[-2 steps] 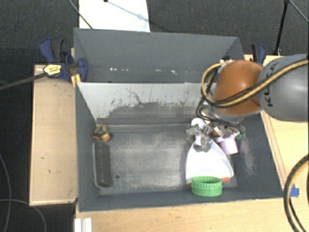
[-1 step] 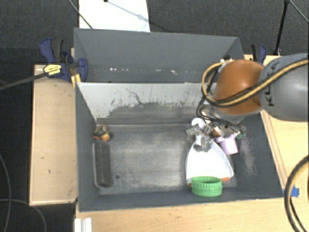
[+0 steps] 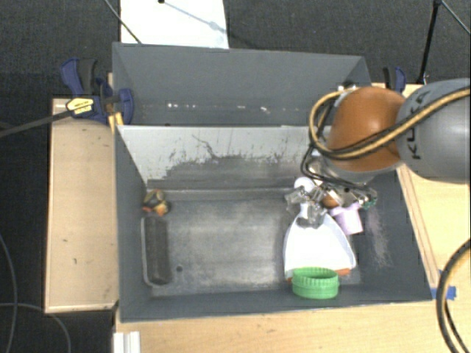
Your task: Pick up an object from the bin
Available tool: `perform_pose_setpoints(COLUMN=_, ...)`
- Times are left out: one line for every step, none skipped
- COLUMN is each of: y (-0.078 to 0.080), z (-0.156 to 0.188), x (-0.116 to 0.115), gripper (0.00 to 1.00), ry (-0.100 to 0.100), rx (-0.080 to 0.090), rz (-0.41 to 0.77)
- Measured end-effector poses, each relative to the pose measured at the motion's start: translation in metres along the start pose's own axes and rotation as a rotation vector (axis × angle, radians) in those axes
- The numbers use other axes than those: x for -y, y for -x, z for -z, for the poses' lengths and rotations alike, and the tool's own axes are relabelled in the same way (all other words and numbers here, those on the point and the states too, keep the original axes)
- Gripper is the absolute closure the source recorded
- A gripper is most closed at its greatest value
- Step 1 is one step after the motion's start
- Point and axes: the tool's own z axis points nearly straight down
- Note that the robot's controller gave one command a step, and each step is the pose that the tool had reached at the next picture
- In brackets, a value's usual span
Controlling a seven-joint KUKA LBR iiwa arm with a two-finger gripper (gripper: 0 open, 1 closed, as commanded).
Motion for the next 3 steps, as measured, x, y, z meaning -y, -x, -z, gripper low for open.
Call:
perform_pose_setpoints(y=-0.001, z=0.006, x=-0.001, gripper=1.00, ry=0.002, rx=-0.002, rz=-0.001)
perform_pose_setpoints(y=-0.001, z=0.019, x=-0.001, gripper=1.00, ry=0.003, rx=-0.005, rz=-0.002)
perform_pose_setpoints(y=0.000, z=0.033, x=-0.001, gripper=1.00, ry=0.002, rx=-0.003, rz=-0.003)
